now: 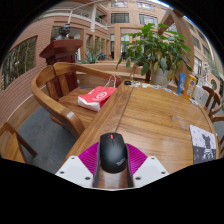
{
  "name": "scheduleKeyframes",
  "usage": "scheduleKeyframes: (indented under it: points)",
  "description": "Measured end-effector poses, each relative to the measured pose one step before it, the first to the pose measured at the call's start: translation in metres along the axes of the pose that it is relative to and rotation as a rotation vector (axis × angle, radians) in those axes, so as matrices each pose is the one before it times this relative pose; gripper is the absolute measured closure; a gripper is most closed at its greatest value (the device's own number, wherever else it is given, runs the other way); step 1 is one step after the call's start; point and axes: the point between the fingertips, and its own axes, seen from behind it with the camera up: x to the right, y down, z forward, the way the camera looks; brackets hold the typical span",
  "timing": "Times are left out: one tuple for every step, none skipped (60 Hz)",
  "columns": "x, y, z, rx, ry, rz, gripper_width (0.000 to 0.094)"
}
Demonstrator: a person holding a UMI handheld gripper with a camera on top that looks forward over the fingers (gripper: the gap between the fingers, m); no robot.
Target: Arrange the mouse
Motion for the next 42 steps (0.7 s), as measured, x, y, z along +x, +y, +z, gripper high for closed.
scheduleKeyframes:
  points:
    - [-0.00023,-0.00001,0.00006,-0.0034,-0.00093,0.0015,0.056]
    - [-0.00047,-0.00024,-0.0001,-0.00272,-0.00191,0.0034,0.057]
    - [-0.00002,-0.00055,-0.00009,-0.00225,-0.00207,0.004,0.0571]
    - [-0.00004,-0.0005,-0.00009,-0.00211,-0.00233,0.0057,0.0583]
    - [0.00166,0.00079,-0.001,-0.00089,-0.00338,0.0071,0.0584]
    - [-0.00138,-0.00096,0.00072,-0.00415,-0.00461,0.0078,0.0584]
    - [0.00008,-0.00065,-0.00049,-0.00029,-0.00469,0.0033,0.0583]
    - [-0.00015,-0.00141,-0.00115,0.00188,-0.00341,0.0037,0.0584]
    - [0.00035,-0.00305,-0.00177,0.00664,-0.0024,0.0019,0.0583]
    - [0.00073,-0.00475,-0.00264,0.0111,-0.00159,-0.0004,0.0583]
    - [0.00084,-0.00712,-0.00379,0.0143,-0.00136,0.0005,0.0583]
    - [0.00072,-0.00722,-0.00465,0.02073,-0.00248,-0.0015,0.0584]
    - [0.00079,-0.00957,-0.00586,0.02392,-0.00382,-0.0026,0.0583]
    - [0.00078,-0.01061,-0.00666,0.02576,-0.00559,0.0005,0.0583]
    - [0.00084,-0.01176,-0.00734,0.0283,-0.00766,0.0062,0.0582]
    - [0.00088,-0.01332,-0.00763,0.03023,-0.00938,0.0111,0.0583]
    - [0.00076,-0.01389,-0.00777,0.03023,-0.01101,0.0118,0.0582]
    - [0.0,-0.01638,-0.00795,0.02947,-0.01091,0.0101,0.0582]
    - [0.00144,-0.01543,-0.00806,0.03095,-0.01159,0.0092,0.0582]
    - [0.00005,-0.01798,-0.00737,0.03024,-0.00534,0.009,0.0582]
    - [0.00358,-0.01676,-0.00694,0.03358,-0.0045,0.0088,0.0582]
    - [0.00481,-0.01658,-0.00748,0.03638,-0.00124,0.0066,0.0582]
    - [0.00552,-0.01657,-0.00719,0.03568,0.00127,0.0029,0.0582]
    - [0.0072,-0.01599,-0.00774,0.03601,0.0026,-0.0011,0.0584]
    - [0.00757,-0.01506,-0.00566,0.03078,0.00657,-0.0032,0.0584]
    - [0.00923,-0.01349,-0.00494,0.0291,0.01062,-0.0029,0.0584]
    - [0.01031,-0.01259,-0.00445,0.02739,0.01414,-0.001,0.0585]
    - [0.00916,-0.01422,-0.00673,0.02293,0.01568,-0.0006,0.0586]
    - [0.01226,-0.00909,0.00509,0.01416,0.01752,-0.0043,0.0587]
    - [0.01263,-0.00489,-0.00153,0.00892,0.01736,-0.0094,0.0587]
    - [0.01406,-0.00082,-0.00652,0.00632,0.01841,-0.0083,0.0588]
    - [0.01409,-0.00185,0.00021,0.00359,0.02103,-0.0006,0.0587]
    - [0.01459,-0.00038,0.0014,0.00143,0.0215,0.0019,0.0587]
    - [0.0149,0.00211,0.002,-0.00323,0.02223,0.0014,0.0588]
    - [0.01514,0.00818,-0.00189,-0.00472,0.02307,-0.0015,0.0588]
    - [0.01568,-0.00264,0.00947,-0.0197,0.02578,0.0005,0.0588]
    - [0.01607,0.00696,0.00398,-0.01917,0.02684,-0.0021,0.0588]
    - [0.01666,0.01453,0.00045,-0.01985,0.02791,-0.0005,0.0588]
    - [0.01557,0.00954,0.00494,-0.02239,0.02652,0.0039,0.0588]
    - [0.01441,0.00967,0.00515,-0.02279,0.0245,0.004,0.0588]
    - [0.01659,0.01857,0.00625,-0.01966,0.02109,0.0009,0.0588]
    - [0.01071,0.00406,0.00327,-0.02873,0.02275,0.0022,0.0588]
